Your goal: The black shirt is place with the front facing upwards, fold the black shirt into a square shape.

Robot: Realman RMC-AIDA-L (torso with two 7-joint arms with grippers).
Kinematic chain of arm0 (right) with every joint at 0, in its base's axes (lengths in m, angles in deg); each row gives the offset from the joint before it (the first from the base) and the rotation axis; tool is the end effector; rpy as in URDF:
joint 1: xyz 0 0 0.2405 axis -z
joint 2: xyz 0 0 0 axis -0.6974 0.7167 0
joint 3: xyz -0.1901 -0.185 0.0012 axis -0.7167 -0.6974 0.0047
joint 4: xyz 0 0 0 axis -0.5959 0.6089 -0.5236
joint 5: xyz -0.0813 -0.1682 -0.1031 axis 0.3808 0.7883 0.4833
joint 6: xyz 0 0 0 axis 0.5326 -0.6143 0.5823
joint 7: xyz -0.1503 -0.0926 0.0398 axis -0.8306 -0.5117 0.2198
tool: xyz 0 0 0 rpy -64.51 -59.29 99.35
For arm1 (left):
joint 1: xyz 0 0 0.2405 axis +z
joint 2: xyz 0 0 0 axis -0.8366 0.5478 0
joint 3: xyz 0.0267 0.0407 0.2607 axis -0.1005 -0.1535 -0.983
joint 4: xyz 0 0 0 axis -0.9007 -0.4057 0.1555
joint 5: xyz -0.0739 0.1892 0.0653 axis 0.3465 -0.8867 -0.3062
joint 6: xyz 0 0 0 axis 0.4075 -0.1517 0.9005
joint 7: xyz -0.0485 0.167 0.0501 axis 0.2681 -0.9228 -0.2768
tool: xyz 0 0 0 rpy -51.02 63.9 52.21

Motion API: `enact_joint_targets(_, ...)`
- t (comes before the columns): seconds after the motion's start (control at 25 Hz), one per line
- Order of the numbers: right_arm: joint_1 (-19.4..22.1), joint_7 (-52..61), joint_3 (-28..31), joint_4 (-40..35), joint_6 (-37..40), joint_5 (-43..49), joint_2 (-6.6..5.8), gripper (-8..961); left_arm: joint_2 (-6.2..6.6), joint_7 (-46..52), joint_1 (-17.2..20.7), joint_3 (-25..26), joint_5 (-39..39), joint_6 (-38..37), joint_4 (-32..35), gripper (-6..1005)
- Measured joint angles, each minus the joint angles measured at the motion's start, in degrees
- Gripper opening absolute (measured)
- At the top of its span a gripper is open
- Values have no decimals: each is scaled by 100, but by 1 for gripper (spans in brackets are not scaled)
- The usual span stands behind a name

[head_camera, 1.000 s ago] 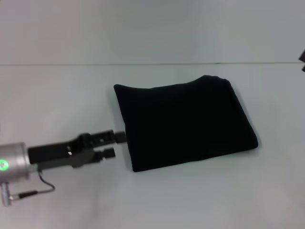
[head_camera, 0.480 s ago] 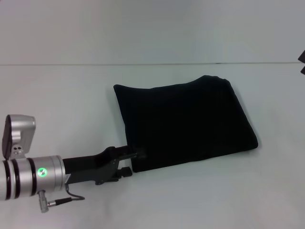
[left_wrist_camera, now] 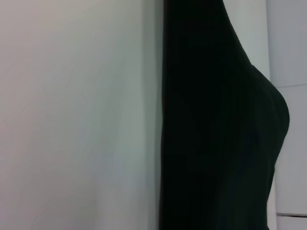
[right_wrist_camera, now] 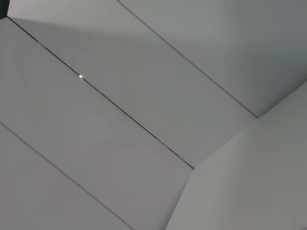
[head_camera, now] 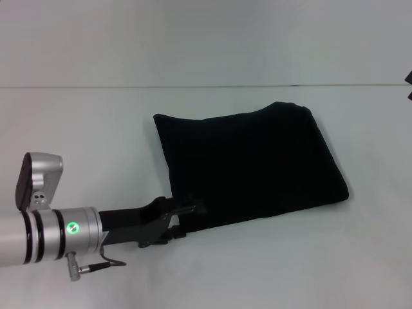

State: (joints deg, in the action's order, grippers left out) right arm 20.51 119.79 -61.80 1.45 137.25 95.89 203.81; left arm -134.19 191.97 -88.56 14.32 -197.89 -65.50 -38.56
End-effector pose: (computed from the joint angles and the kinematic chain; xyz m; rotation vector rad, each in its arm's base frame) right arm 0.3012 0.3703 0.0684 -1.9430 1.3904 1.3309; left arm -0.2765 0.3470 -0.1128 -1.9317 -2.2882 -0.7002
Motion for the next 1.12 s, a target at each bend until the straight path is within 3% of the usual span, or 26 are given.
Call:
enact_joint_targets(0.44, 33, -13, 58, 84, 9, -10, -21, 940, 23, 13, 16, 4, 9, 72, -25, 786)
enact_joint_targets(0.52, 33, -14, 59, 84, 8, -11, -16, 940, 18, 12, -5, -2, 1, 79, -34, 598)
enact_joint_targets(0.76, 34, 0, 61, 88, 47, -15, -6, 940, 1, 46, -60, -119, -65, 153, -8, 514)
enact_joint_targets(1.12, 34, 24, 88, 90, 58, -15, -6, 940, -22, 27, -56, -229, -78, 156, 96, 299)
